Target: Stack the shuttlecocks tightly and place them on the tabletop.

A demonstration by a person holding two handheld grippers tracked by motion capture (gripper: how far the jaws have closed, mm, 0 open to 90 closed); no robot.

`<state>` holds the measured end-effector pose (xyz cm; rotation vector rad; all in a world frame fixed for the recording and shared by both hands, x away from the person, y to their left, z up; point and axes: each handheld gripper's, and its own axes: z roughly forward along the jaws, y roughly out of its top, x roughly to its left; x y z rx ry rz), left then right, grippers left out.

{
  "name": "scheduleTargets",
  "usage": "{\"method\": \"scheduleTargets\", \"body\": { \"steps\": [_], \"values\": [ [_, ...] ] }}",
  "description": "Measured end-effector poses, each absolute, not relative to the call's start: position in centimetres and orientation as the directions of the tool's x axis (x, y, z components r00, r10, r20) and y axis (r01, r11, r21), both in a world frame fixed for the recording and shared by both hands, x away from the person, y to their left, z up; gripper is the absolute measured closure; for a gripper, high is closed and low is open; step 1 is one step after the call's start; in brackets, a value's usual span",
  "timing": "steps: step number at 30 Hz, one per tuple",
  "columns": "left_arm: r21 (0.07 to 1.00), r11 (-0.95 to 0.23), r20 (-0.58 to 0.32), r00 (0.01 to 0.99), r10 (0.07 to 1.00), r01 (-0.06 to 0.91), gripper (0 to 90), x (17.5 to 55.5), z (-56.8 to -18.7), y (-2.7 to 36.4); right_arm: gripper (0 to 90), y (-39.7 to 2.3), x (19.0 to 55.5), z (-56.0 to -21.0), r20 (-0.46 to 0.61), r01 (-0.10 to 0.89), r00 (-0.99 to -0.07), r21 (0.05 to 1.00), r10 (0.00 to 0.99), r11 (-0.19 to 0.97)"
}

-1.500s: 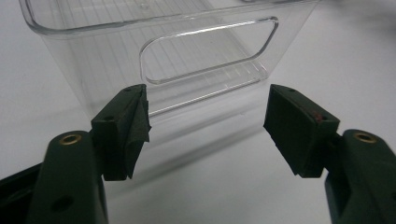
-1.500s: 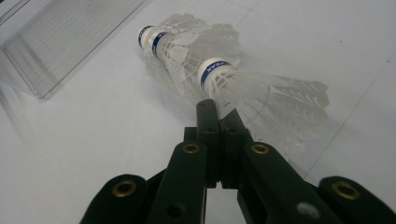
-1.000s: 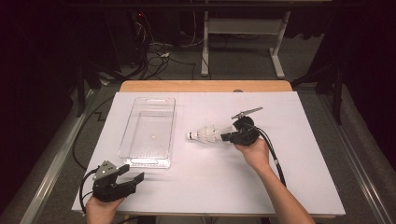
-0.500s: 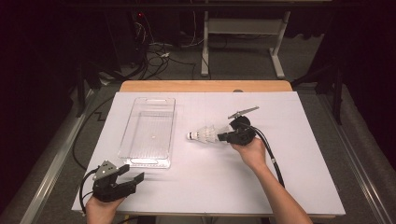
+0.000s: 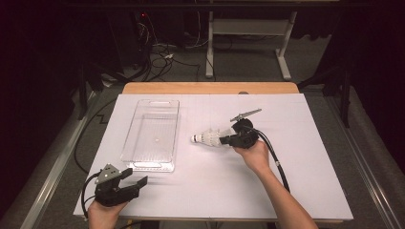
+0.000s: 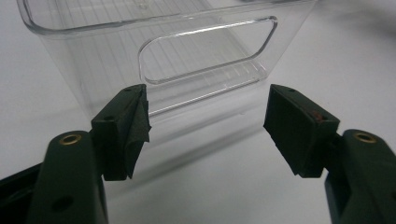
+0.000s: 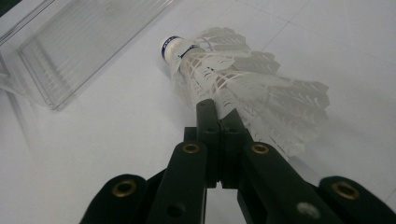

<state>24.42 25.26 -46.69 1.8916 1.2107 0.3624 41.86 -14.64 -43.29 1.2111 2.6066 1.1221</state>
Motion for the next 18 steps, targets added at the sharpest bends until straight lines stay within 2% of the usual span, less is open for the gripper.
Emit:
{"method": "scheduleTargets", "body": {
  "steps": [18],
  "values": [
    [0.775, -0.181, -0.187, 0.493, 0.85, 0.605, 31.8, 24.33, -46.67, 25.23, 90.0, -14.27, 42.04, -43.91, 0.249, 0.639, -0.699, 0.638, 0.67, 0.43]
  ]
}}
